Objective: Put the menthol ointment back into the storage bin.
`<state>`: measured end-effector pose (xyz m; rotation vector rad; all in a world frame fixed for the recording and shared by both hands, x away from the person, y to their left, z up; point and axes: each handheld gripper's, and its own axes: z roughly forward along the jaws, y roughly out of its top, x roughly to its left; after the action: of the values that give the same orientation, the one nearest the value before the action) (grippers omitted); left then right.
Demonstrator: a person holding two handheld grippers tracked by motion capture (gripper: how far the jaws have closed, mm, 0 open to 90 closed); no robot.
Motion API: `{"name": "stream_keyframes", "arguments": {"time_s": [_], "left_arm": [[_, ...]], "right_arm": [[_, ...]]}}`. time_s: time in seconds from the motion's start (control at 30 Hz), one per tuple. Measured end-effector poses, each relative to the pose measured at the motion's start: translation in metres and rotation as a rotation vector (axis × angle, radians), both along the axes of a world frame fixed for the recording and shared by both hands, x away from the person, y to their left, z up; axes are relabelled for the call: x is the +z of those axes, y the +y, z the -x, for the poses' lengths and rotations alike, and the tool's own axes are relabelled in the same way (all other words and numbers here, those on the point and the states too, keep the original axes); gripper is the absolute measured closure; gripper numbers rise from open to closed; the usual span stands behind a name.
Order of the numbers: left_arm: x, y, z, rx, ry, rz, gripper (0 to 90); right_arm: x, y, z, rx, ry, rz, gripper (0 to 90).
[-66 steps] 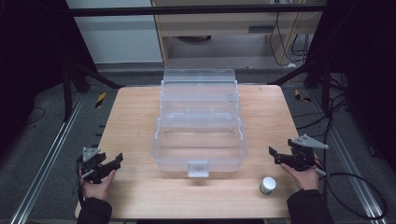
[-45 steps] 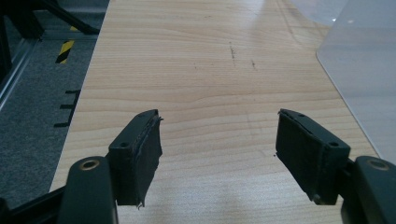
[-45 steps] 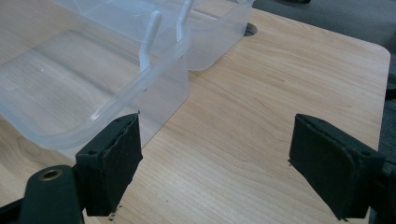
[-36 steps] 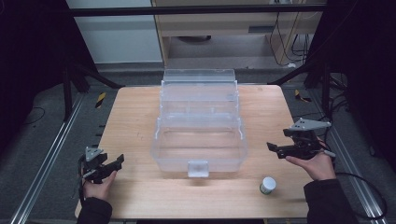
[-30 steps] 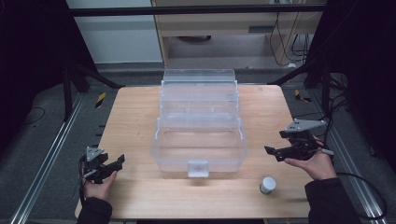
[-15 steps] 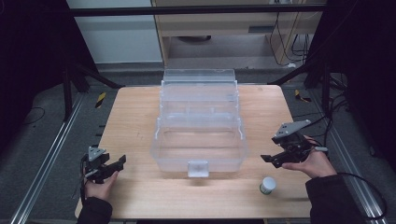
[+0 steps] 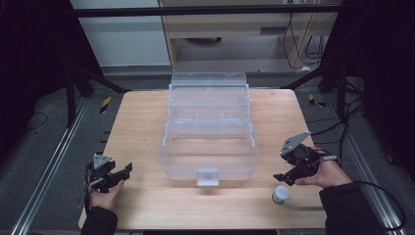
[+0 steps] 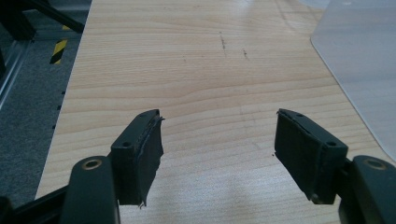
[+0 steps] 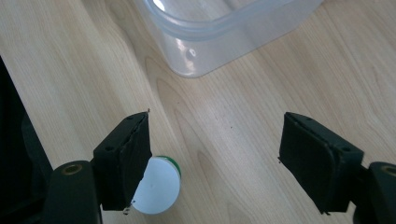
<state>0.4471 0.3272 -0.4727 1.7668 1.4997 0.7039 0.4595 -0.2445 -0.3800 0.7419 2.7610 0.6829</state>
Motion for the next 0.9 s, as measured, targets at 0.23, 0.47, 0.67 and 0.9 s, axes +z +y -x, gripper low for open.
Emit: {"name": "stream_keyframes", "arguments": {"time_s": [0.23,0.47,0.67,0.9], "left_arm": [[0.0,0.0,0.0,-0.001,-0.001,-0.003,31.9],[0.001,0.0,0.0,-0.002,-0.004,-0.004,32.0],[0.001,0.0,0.0,-0.002,-0.004,-0.005,32.2],[0.001,0.0,0.0,-0.001,-0.004,-0.006,32.2]], "right_arm": [[-0.003,0.001,0.003,0.022,0.032,0.03,26.2],[-0.008,0.002,0.008,0.058,0.063,0.07,27.4],[-0.013,0.002,0.012,0.078,0.083,0.091,28.3],[-0.018,0.003,0.016,0.107,0.109,0.123,29.9]]}}
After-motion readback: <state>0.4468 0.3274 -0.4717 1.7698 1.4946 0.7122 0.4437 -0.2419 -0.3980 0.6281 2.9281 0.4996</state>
